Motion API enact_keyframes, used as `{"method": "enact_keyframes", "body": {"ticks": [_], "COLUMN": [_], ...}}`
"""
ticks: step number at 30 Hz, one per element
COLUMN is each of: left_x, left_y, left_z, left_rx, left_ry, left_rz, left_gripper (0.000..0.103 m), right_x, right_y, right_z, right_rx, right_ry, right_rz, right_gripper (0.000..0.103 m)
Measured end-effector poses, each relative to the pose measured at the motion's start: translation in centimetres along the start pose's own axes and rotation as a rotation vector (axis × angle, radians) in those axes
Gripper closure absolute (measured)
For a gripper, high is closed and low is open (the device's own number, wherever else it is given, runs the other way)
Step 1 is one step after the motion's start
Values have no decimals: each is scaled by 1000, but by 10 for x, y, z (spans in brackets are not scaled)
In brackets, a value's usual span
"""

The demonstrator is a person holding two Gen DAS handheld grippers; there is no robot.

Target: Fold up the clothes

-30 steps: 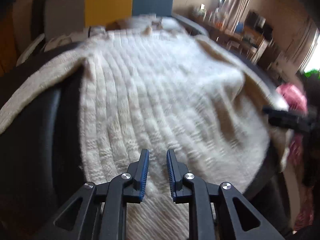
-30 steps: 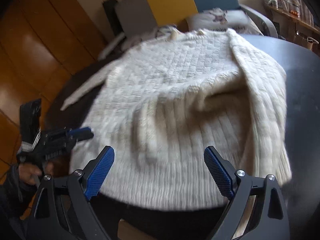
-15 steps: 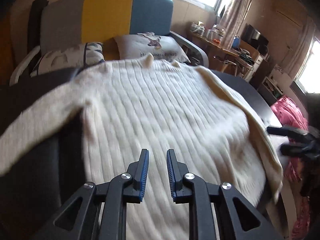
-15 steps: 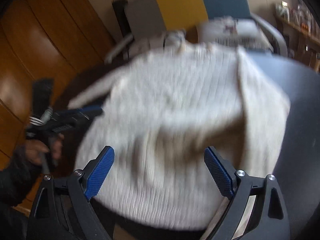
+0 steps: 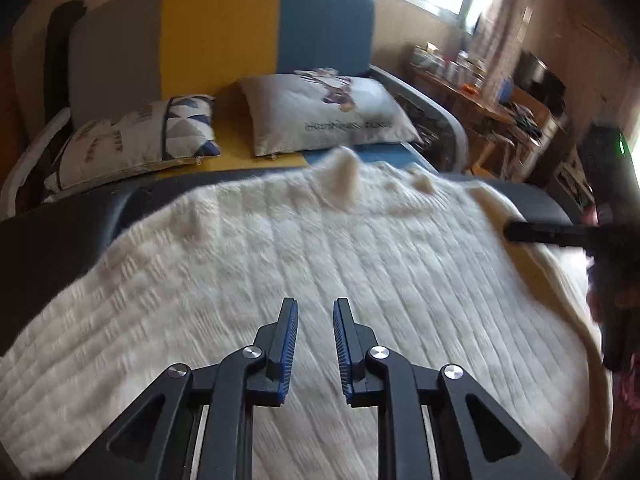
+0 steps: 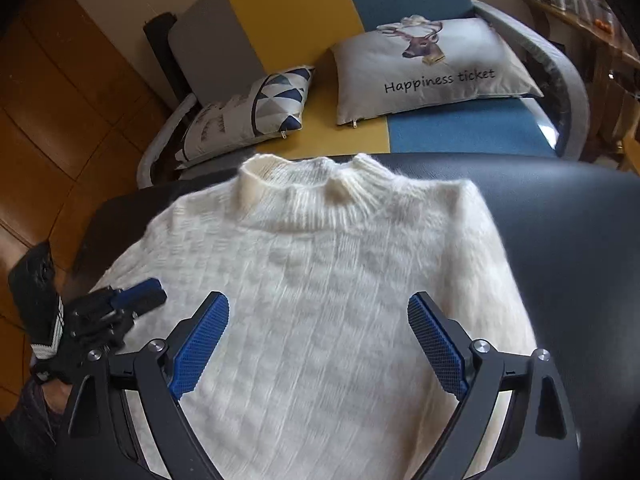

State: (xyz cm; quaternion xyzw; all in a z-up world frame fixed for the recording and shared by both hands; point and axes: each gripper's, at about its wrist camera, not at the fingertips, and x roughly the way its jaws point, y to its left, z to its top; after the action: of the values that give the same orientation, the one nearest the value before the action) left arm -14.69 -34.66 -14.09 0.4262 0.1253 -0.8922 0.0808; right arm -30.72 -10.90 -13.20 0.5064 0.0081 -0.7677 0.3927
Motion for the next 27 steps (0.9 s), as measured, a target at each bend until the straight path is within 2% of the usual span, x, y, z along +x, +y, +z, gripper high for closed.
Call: {"method": "enact_keyframes", "body": {"ticks": [1, 3, 6, 9, 11, 15, 17, 22, 25, 27], "left_x": [6, 24, 21, 19, 17, 11, 8, 10, 27, 42], "left_y": [4, 14, 19, 13, 15, 7, 0, -17, -27, -29], "left_z": [3, 3, -5, -14, -15, -4, 4, 29, 47, 50], "left_rx": [-3, -14, -8, 55, 40, 45, 55, 63, 54, 56], "left_ry": [9, 75, 47, 26, 38, 12, -12, -55, -48, -16], "left_rz": [16, 60, 26, 39, 25, -11, -30, -70, -78, -29], "left_gripper": [85, 85, 85, 85, 85, 85, 85, 85, 85, 85], "right_x": [6, 20, 20, 16, 14, 13, 9, -2, 16, 31], "right_y": [-3, -14, -20, -16, -13, 0, 2, 32, 38, 36], "right_z": [2, 1, -13, -30, -37, -39, -32, 3, 17, 21], "right_rx": [-15, -27, -109, -176, -202, -259, -250, -276, -274, -263], "right_ry": [11, 72, 79, 87, 99, 177, 185, 57, 75, 101], "right_rz": [-23, -111, -159, -202, -227, -266, -254, -155, -81, -9], "right_gripper": [9, 9, 13, 13, 13, 13, 13, 13, 13, 13]}}
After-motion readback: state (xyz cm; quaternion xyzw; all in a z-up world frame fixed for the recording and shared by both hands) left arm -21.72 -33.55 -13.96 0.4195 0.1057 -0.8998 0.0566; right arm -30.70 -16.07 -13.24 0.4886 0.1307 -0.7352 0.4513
